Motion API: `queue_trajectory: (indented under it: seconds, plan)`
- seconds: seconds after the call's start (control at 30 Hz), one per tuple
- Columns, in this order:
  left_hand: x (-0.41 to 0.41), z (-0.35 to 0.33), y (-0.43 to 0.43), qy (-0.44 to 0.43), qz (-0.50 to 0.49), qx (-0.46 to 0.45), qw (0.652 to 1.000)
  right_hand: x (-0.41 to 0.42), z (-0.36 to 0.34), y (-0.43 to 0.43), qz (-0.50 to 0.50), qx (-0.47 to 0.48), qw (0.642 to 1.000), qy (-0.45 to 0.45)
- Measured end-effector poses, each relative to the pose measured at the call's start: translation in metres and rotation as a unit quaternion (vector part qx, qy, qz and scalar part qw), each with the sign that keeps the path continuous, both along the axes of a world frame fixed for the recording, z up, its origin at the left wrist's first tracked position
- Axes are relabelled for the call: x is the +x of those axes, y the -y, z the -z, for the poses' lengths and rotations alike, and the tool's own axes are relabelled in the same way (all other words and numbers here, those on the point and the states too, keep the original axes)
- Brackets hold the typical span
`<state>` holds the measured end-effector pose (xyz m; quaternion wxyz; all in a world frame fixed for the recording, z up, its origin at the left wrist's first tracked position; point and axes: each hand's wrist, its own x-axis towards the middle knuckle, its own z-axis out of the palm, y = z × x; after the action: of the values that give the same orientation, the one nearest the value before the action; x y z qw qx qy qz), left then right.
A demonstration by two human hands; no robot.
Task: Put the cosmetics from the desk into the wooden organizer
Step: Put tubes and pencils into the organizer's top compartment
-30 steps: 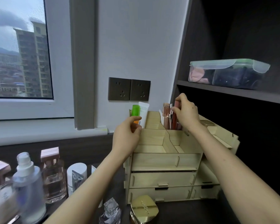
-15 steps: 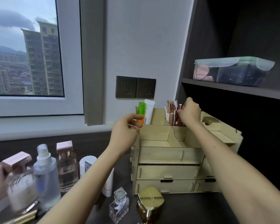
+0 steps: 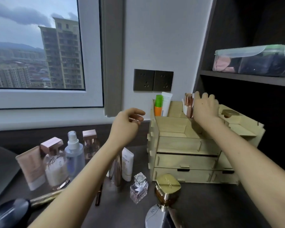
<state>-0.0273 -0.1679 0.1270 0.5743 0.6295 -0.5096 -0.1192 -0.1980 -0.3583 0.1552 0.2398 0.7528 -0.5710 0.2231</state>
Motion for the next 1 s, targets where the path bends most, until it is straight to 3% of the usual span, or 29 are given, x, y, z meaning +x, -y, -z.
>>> queue_trajectory:
  seconds: [0.07, 0.13, 0.2, 0.3, 0.43, 0.57, 0.77, 1.0]
  plan:
    - [0.010, 0.001, -0.020, 0.008, -0.021, 0.005, 1.000, 0.006, 0.003, -0.032, -0.096, -0.057, 0.992, 0.058]
    - [0.019, 0.004, -0.043, 0.018, -0.048, 0.006, 0.999, 0.014, 0.009, -0.081, -0.228, -0.055, 0.960, 0.152]
    - [0.030, 0.010, -0.069, 0.027, -0.088, 0.023, 0.996, 0.022, 0.025, -0.144, -0.362, 0.030, 0.903, 0.229]
    - [0.048, 0.031, -0.106, 0.091, -0.168, 0.088, 0.978, 0.042, 0.066, -0.213, -0.452, 0.183, 0.847, 0.214]
    - [0.069, 0.085, -0.145, 0.229, -0.249, 0.227, 0.913, 0.087, 0.130, -0.243, -0.410, 0.304, 0.856, 0.080]
    - [0.072, 0.135, -0.153, 0.345, -0.232, 0.373, 0.830, 0.128, 0.167, -0.249, -0.331, 0.295, 0.896, 0.002]
    - [0.068, 0.152, -0.137, 0.392, -0.237, 0.404, 0.792, 0.159, 0.186, -0.242, -0.255, 0.300, 0.918, 0.037]
    - [0.075, 0.156, -0.136, 0.360, -0.213, 0.404, 0.813, 0.125, 0.170, -0.244, -0.248, 0.420, 0.872, 0.044]
